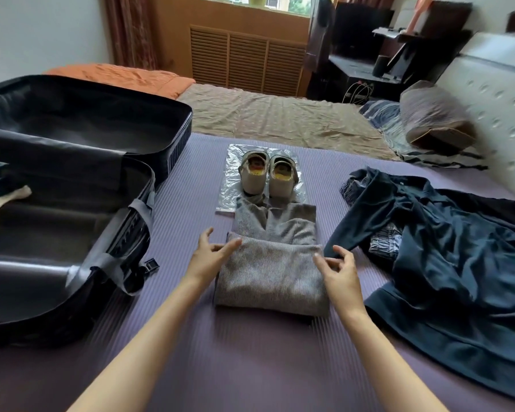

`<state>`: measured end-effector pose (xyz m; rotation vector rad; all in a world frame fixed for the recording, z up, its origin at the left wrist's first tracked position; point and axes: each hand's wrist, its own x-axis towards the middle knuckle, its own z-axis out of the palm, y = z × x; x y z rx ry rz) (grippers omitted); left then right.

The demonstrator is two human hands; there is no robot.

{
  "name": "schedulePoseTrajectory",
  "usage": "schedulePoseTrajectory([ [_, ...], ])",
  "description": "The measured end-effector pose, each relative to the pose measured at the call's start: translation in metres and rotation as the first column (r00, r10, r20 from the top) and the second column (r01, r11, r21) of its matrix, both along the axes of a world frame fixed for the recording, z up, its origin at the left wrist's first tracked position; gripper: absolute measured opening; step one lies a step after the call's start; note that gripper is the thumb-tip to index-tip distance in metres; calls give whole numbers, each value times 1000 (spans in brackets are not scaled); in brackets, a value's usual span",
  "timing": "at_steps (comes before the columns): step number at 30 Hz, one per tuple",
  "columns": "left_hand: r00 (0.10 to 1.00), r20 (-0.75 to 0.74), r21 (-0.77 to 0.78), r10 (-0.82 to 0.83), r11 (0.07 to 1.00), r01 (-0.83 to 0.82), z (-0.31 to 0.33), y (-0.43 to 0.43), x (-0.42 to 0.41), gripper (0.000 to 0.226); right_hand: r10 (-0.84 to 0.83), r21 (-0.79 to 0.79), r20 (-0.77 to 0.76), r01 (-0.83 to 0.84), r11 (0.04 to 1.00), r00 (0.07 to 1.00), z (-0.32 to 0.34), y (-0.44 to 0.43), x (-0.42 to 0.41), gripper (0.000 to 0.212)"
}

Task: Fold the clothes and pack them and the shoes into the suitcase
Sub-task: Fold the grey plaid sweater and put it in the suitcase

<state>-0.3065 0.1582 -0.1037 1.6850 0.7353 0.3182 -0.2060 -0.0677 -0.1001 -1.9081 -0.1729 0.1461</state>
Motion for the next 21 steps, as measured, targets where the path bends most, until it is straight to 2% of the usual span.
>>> schedulePoseTrajectory([
  [1,1000,-5,-20,-14,1000,14,-2,-1,-7,99,27,2,-8,-27,1000,1000,0,-6,-5,57],
  [4,996,-30,7,-81,997,82,-11,-12,-30,88,106,48,-27,-105,993,994,-3,-26,-23,58],
  [7,999,13,155,-50,987,48,-16,-23,-44,74,112,22,32,-113,993,993,-7,-34,-34,53],
  [10,996,84,320,-29,947,1,-14,-36,-53,74,82,43,75,-85,995,994,-6,-34,-46,47],
  [13,994,104,350,-19,937,-19,-11,-51,-69,75,68,54,96,-73,996,993,0,-39,-61,45],
  [19,999,-2,361,54,931,-50,-16,-84,-118,76,72,-51,113,-67,996,991,-7,-60,-102,48],
  [21,995,-53,412,88,909,-59,-23,-100,-129,80,32,-85,152,-19,996,988,-17,-62,-116,49],
])
